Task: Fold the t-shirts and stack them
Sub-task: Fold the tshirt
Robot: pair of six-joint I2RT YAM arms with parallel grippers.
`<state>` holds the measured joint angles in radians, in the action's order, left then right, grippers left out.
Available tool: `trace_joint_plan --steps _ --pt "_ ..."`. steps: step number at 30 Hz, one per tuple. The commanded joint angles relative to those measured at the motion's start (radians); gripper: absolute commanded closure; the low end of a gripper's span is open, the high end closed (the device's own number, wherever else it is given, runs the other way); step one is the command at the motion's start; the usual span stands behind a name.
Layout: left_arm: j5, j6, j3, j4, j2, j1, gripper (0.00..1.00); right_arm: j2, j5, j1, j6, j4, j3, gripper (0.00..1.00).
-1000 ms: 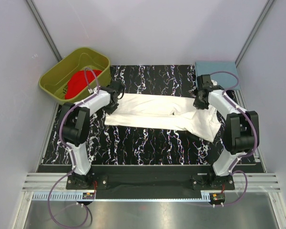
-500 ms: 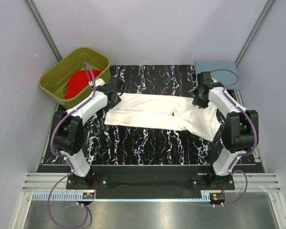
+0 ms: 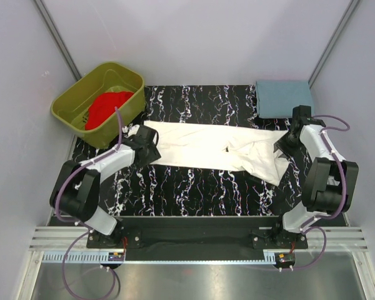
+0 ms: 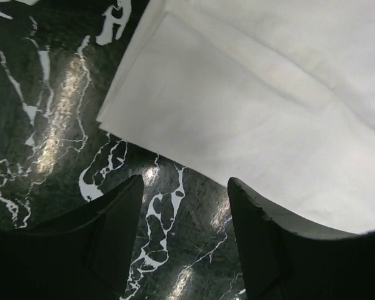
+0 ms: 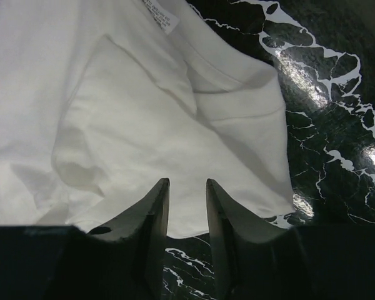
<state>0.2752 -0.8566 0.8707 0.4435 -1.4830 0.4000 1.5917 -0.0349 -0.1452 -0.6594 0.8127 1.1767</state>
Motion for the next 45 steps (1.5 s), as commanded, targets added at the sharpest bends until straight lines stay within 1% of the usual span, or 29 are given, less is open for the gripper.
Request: trace_joint_plan --steps 1,2,3,4,5,6,8,9,10,11,12,13,15,16,18,19,20,21,25,27,28,29,30,32,33,35,42,44,45 --pt "-0.054 0.051 0.103 -0.013 -0.091 0.000 0.38 0.005 0.030 0.006 -0.014 -0.024 0.056 0.62" --pt "-0.066 0.088 0.135 -0.006 -0.117 0.002 0.39 0.049 0.065 0.006 0.015 -0.009 0.086 0.62" --pt "-0.095 0.117 0.140 -0.029 -0.118 0.005 0.39 0.080 0.040 0.006 0.024 0.056 0.166 0.62" --pt "-0.178 0.145 0.148 -0.060 -0.117 0.014 0.40 0.106 0.005 0.006 0.030 0.075 0.197 0.62" --pt "-0.227 0.195 0.157 -0.128 -0.112 0.023 0.40 0.146 -0.038 0.006 0.049 0.083 0.219 0.61" --pt "-0.329 0.218 0.192 -0.162 -0.112 0.034 0.40 0.163 -0.057 0.006 0.063 0.086 0.256 0.61" --pt "-0.388 0.295 0.255 -0.202 -0.137 0.095 0.39 0.195 0.010 0.006 0.192 0.039 0.268 0.57" --pt "-0.404 0.319 0.301 -0.195 -0.154 0.120 0.38 0.204 0.029 0.006 0.246 -0.021 0.264 0.54" --pt "-0.407 0.339 0.385 -0.183 -0.175 0.170 0.38 0.230 0.030 0.006 0.304 -0.038 0.265 0.52" --pt "-0.431 0.396 0.493 -0.180 -0.263 0.231 0.37 0.276 0.126 -0.014 0.367 -0.088 0.282 0.50" --pt "-0.432 0.396 0.529 -0.180 -0.264 0.250 0.37 0.292 0.127 -0.014 0.380 -0.089 0.282 0.50" --pt "-0.430 0.416 0.557 -0.180 -0.311 0.267 0.37 0.306 0.183 -0.017 0.395 -0.096 0.287 0.50" --pt "-0.447 0.435 0.602 -0.199 -0.359 0.307 0.36 0.345 0.234 -0.019 0.428 -0.124 0.302 0.51" --pt "-0.456 0.450 0.626 -0.244 -0.403 0.319 0.36 0.364 0.257 -0.019 0.437 -0.125 0.311 0.52" --pt "-0.488 0.465 0.646 -0.293 -0.453 0.347 0.35 0.407 0.257 -0.021 0.472 -0.115 0.345 0.53" --pt "-0.485 0.475 0.693 -0.290 -0.506 0.356 0.35 0.418 0.239 -0.021 0.478 -0.110 0.356 0.53" --pt "-0.432 0.478 0.723 -0.258 -0.534 0.367 0.35 0.427 0.233 -0.022 0.486 -0.107 0.369 0.53" --pt "-0.424 0.476 0.744 -0.227 -0.575 0.367 0.35 0.438 0.236 -0.024 0.503 -0.104 0.379 0.53" --pt "-0.398 0.467 0.723 -0.238 -0.589 0.365 0.34 0.453 0.181 -0.025 0.534 -0.075 0.405 0.53" --pt "-0.438 0.468 0.712 -0.267 -0.591 0.365 0.34 0.462 0.175 -0.030 0.546 -0.066 0.409 0.53" --pt "-0.467 0.476 0.712 -0.307 -0.599 0.365 0.35 0.461 0.174 -0.030 0.552 -0.066 0.406 0.53" --pt "-0.531 0.481 0.718 -0.327 -0.605 0.367 0.34 0.461 0.181 -0.030 0.558 -0.073 0.400 0.53" --pt "-0.553 0.487 0.744 -0.341 -0.614 0.373 0.35 0.456 0.188 -0.030 0.575 -0.082 0.394 0.55" --pt "-0.553 0.502 0.787 -0.335 -0.654 0.387 0.34 0.467 0.222 -0.034 0.589 -0.080 0.396 0.61" --pt "-0.553 0.505 0.835 -0.316 -0.687 0.388 0.34 0.488 0.243 -0.037 0.593 -0.072 0.403 0.61" --pt "-0.562 0.504 0.866 -0.305 -0.715 0.399 0.33 0.504 0.260 -0.040 0.600 -0.054 0.416 0.61" --pt "-0.556 0.553 0.893 -0.339 -0.775 0.427 0.29 0.518 0.289 -0.045 0.603 -0.058 0.423 0.59" --pt "-0.577 0.548 0.901 -0.359 -0.784 0.430 0.27 0.514 0.303 -0.045 0.604 -0.064 0.425 0.61" --pt "-0.580 0.545 0.910 -0.367 -0.793 0.431 0.27 0.507 0.314 -0.045 0.604 -0.067 0.422 0.64"
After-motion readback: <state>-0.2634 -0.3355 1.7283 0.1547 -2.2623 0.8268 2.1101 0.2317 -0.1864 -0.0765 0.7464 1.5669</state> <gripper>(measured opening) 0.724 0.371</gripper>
